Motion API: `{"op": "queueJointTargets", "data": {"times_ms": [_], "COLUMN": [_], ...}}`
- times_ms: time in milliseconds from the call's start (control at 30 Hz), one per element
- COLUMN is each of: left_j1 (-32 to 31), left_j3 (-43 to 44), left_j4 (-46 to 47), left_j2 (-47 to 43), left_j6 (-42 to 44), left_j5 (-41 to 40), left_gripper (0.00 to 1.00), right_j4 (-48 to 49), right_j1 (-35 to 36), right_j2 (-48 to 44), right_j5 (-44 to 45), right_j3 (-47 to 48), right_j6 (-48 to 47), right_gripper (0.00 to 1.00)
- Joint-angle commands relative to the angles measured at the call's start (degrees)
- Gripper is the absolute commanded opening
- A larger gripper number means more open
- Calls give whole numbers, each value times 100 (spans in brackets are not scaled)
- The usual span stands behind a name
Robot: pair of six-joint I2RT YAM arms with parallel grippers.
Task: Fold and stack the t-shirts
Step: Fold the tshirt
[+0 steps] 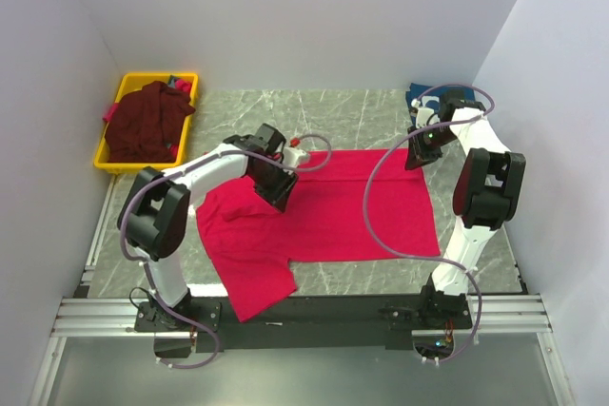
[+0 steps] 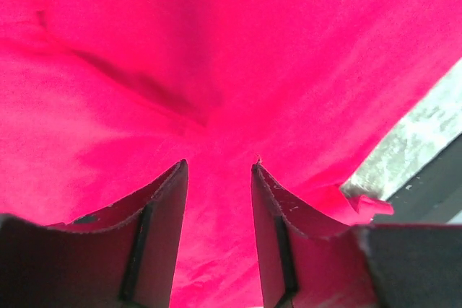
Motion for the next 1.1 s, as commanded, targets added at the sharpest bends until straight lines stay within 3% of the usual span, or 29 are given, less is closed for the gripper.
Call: {"op": "queueJointTargets", "data": {"times_ms": [0, 300, 400, 700, 1067], "left_j1": [576, 2686, 3030, 3155, 3181], "left_j3": [216, 568, 770, 472, 155], "left_j4": [-10, 508, 631, 947, 1027], "left_j2": [-511, -81, 86, 429, 465], "left_j6": [-53, -201, -412, -589, -712], "left_j5": [337, 354, 188, -471, -955], "left_gripper": [47, 51, 51, 46, 48], "right_j4": [39, 505, 514, 733, 725], "right_j1": [-14, 258, 293, 320, 320], "right_j2": [-53, 342, 421, 615, 747], "right_j5": [83, 699, 778, 1252, 1358], "right_j3": [129, 445, 481, 340, 375], "right_j6": [-23, 214, 241, 206, 162], "right_gripper": [24, 21, 21, 20, 20]}}
